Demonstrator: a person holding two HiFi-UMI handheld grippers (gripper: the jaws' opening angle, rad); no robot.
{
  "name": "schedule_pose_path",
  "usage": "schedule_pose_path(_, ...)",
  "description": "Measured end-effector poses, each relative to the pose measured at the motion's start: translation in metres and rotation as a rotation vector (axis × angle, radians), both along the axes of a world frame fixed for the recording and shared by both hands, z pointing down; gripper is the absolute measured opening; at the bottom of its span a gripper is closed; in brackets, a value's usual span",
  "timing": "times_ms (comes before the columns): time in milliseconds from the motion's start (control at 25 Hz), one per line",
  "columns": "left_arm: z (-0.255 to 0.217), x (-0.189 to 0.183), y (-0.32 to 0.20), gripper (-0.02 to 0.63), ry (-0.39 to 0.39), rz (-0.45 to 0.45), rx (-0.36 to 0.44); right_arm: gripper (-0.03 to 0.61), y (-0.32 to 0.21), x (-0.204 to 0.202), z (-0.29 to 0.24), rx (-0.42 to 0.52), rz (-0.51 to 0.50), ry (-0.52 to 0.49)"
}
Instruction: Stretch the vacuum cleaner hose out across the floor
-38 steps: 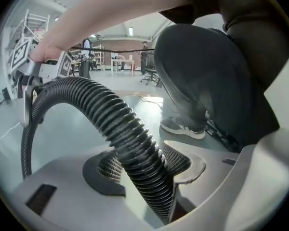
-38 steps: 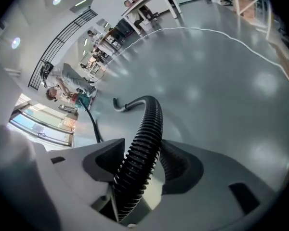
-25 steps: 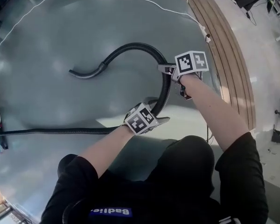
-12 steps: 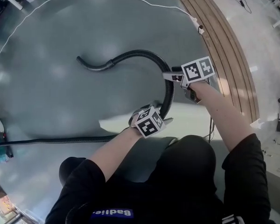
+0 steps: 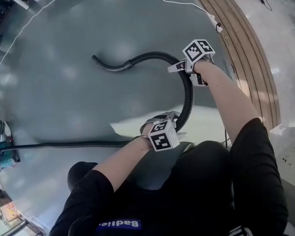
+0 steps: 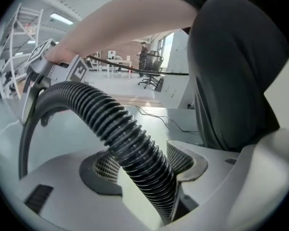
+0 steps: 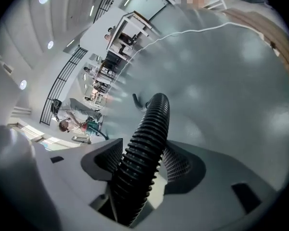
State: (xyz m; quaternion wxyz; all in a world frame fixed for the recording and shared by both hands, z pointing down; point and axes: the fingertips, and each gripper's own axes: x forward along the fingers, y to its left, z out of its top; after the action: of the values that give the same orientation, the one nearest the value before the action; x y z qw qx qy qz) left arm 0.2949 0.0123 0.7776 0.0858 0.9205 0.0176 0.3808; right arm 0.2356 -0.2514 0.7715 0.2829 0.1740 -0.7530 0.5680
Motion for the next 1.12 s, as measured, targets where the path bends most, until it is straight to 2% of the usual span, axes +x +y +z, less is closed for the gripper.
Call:
schedule_pose_path(120,0.013,-0.009,-0.003,0.293,-0.004,-0.075,-0.067,0.235,-0.013,0.011,-0.017,0.112,0.153,-0.082)
schedule_pose_path(200,0.018,-0.012,-0.011,0.293,-0.004,-0.109,-0.048,0.226,-0.019,0.033,-0.032,0.202,0.274,-0.126)
schedule_pose_path(280,0.017,-0.013,-0.02,0.293,0.009,-0.134,-0.014,0.21,-0.019,0.065,-0.033,0.267,0.373,-0.127)
schedule_pose_path(400,0.012,-0.013,-0.036,0.293,0.041,-0.181,0.005,0.183,-0.008,0.127,-0.015,0.313,0.511,-0.116)
schedule_pose_path(600,0.021,-0.019,-0.041,0.293,0.027,-0.214,-0.02,0.183,0.024,0.242,0.04,0.319,0.818,-0.06)
schedule_pose_path(680,0.027,-0.021,-0.035,0.293,0.011,-0.204,-0.036,0.183,0.042,0.276,0.067,0.322,0.87,0.003)
schedule_pose_path(840,0.034,-0.025,-0.027,0.293,-0.006,-0.204,-0.069,0.184,0.074,0.306,0.106,0.264,0.991,-0.019)
schedule_pose_path(1040,0.041,-0.029,-0.025,0.293,-0.018,-0.221,-0.089,0.184,0.113,0.318,0.141,0.211,1.019,0.009)
schedule_pose_path(1120,0.045,-0.033,-0.026,0.293,-0.027,-0.242,-0.098,0.184,0.124,0.327,0.149,0.198,1.085,0.001)
